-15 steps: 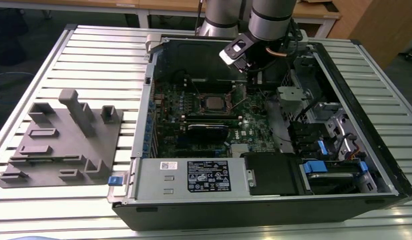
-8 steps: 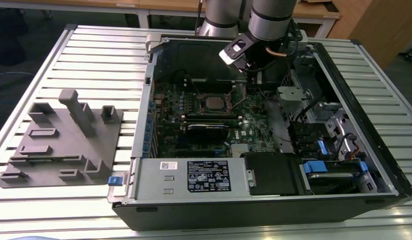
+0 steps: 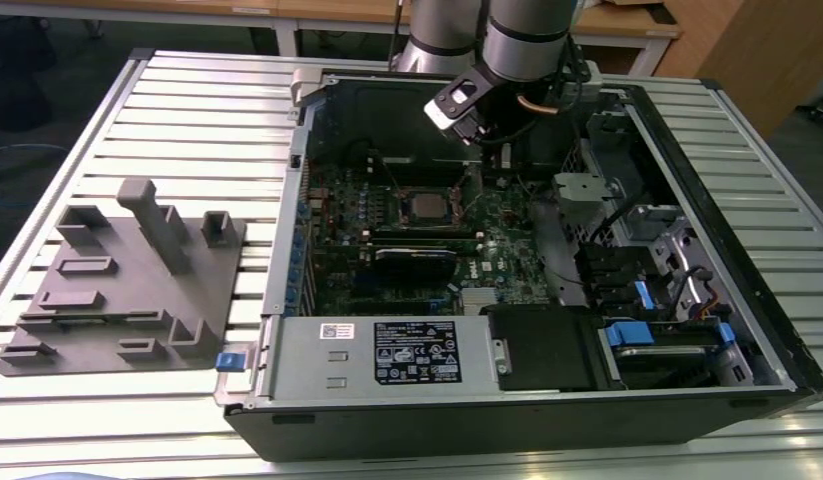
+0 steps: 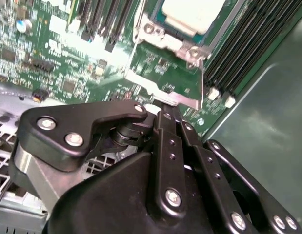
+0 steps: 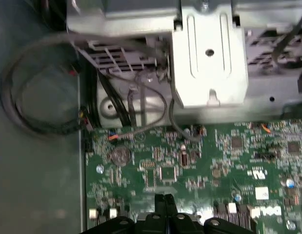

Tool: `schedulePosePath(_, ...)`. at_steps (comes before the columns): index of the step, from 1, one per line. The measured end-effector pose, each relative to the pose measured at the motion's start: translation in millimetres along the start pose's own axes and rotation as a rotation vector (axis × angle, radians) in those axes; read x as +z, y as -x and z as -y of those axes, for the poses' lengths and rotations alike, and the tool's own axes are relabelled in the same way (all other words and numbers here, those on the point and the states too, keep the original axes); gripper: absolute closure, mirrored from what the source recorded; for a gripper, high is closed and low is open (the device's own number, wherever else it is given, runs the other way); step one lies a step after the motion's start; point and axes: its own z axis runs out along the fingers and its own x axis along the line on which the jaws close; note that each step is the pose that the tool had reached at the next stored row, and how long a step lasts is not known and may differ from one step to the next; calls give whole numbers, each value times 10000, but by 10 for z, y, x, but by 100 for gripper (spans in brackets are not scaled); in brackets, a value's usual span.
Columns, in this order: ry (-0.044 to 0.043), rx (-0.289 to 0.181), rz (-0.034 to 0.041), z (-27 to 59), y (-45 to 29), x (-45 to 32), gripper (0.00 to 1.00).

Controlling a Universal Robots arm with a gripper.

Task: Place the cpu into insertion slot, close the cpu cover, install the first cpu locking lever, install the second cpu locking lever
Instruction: 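Close the cpu cover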

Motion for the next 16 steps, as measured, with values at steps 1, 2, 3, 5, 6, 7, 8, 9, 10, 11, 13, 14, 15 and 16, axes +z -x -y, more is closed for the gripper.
schedulePosePath(1,0,-1,0,30,2,0,89)
schedulePosePath(2,0,1,-1,62,5,-1,89)
schedulePosePath(3,0,0,-1,93,7,-1,89)
schedulePosePath(5,0,1,0,154,11,-3,89)
schedulePosePath(6,0,1,1,184,13,-3,89)
schedulePosePath(7,0,0,1,208,14,-4,89)
schedulePosePath(8,0,3,2,226,15,-4,89)
schedulePosePath(9,0,6,3,238,17,-4,89)
schedulePosePath(10,0,9,1,248,17,-4,89)
schedulePosePath(11,0,12,0,258,18,-3,89)
schedulePosePath(13,0,16,0,280,19,-2,89)
schedulePosePath(14,1,19,1,289,20,-2,89)
schedulePosePath(15,1,21,2,294,20,-2,89)
schedulePosePath(16,0,21,1,296,21,-2,89)
